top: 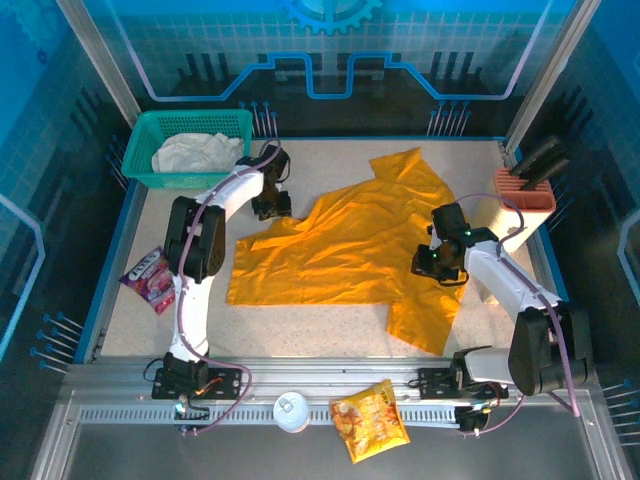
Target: Fold and stack the t-shirts
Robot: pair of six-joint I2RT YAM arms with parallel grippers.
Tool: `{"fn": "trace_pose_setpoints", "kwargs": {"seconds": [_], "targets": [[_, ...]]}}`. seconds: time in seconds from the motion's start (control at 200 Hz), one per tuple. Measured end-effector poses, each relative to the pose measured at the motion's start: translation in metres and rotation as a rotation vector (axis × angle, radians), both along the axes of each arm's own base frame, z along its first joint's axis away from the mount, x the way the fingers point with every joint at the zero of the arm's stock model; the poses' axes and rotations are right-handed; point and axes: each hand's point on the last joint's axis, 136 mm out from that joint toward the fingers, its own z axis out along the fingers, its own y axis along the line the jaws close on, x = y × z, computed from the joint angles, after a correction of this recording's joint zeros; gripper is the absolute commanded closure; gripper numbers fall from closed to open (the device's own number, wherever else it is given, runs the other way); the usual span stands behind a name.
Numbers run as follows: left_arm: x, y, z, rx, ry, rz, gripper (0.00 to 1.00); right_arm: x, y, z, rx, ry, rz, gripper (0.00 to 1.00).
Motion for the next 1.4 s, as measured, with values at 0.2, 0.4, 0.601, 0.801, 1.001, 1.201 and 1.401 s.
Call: {"fn": "trace_pose_setpoints", "kwargs": {"seconds": [0.2, 0.4, 0.601, 0.801, 1.001, 1.201, 1.401], "targets": [[-0.016, -0.001, -0.02, -0.008, 0.039, -0.008, 0.6, 0.0, 0.0, -0.003, -0.002, 0.011, 0.0, 0.7], [-0.03, -0.008, -0.016, -0.018, 0.041, -0.029, 0.62, -0.001, 0.003, -0.007, -0.004, 0.028, 0.012, 0.7], [-0.032, -0.017, -0.017, -0.014, 0.031, -0.06, 0.83, -0.002, 0.007, -0.011, -0.008, 0.045, 0.026, 0.71], [-0.03, -0.015, -0.014, 0.006, 0.014, -0.062, 0.87, -0.002, 0.007, -0.011, -0.008, 0.046, 0.027, 0.71], [-0.019, -0.011, 0.012, 0.037, -0.055, -0.062, 0.78, -0.003, 0.007, -0.011, -0.009, 0.046, 0.027, 0.71], [-0.004, -0.009, 0.049, 0.055, -0.157, -0.073, 0.62, -0.002, 0.007, -0.011, -0.008, 0.046, 0.027, 0.71], [-0.005, -0.009, 0.047, 0.059, -0.151, -0.073, 0.61, -0.002, 0.007, -0.011, -0.008, 0.046, 0.027, 0.71]]}}
